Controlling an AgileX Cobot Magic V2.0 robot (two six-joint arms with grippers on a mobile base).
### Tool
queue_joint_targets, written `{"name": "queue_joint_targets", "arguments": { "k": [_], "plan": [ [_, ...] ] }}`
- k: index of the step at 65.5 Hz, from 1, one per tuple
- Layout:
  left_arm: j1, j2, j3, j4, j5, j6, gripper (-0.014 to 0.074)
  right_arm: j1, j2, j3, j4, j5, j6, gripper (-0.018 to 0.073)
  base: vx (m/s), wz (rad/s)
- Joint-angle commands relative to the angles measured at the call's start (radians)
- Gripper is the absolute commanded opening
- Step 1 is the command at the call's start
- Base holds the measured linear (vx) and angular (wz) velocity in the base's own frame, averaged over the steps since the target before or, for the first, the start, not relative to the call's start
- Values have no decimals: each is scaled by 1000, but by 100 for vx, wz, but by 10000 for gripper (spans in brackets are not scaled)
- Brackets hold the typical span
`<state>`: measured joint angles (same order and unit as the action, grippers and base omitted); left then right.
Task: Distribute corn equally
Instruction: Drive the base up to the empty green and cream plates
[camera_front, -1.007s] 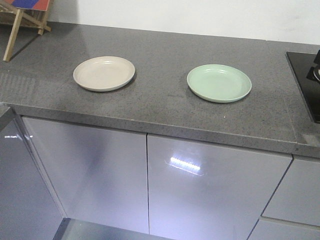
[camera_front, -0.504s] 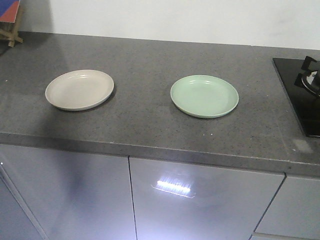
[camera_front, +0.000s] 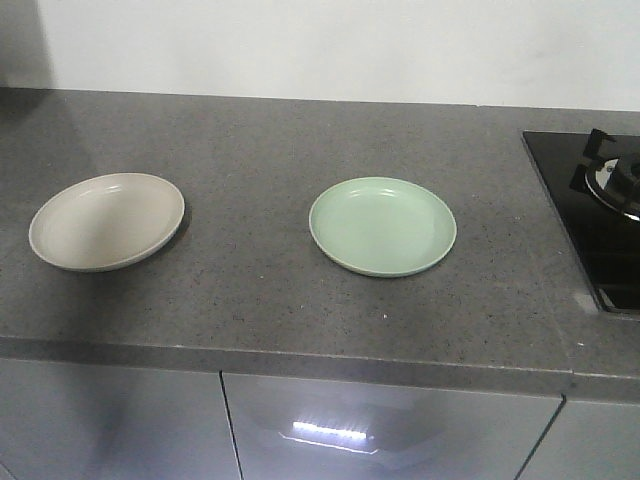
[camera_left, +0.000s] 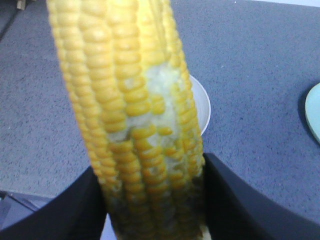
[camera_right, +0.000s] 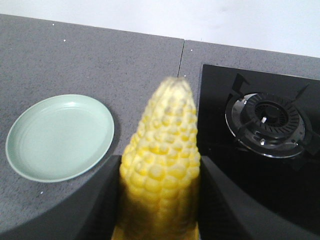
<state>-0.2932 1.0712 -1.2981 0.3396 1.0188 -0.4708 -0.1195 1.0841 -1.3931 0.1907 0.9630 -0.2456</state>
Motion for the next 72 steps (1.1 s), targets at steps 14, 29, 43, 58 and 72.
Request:
{"name": "queue_joint_targets", "arguments": {
  "k": [14, 29, 43, 58, 72],
  "plan": [
    [2, -14, -20, 22, -57, -11, 108, -5, -16, -23, 7, -76, -6, 136, 14, -1],
    [2, -14, -20, 22, -57, -11, 108, -5, -16, -23, 7, -76, -6, 136, 13, 0],
    [2, -14, -20, 22, -57, -11, 108, -5, -16, -23, 7, -76, -6, 136, 11, -2],
    [2, -14, -20, 22, -57, -11, 108, -5, -16, -23, 7, -73, -6, 136, 9, -5],
    [2, -14, -20, 22, -57, -11, 108, -5, -16, -23, 7, -73, -6, 136, 7, -9]
  ]
}}
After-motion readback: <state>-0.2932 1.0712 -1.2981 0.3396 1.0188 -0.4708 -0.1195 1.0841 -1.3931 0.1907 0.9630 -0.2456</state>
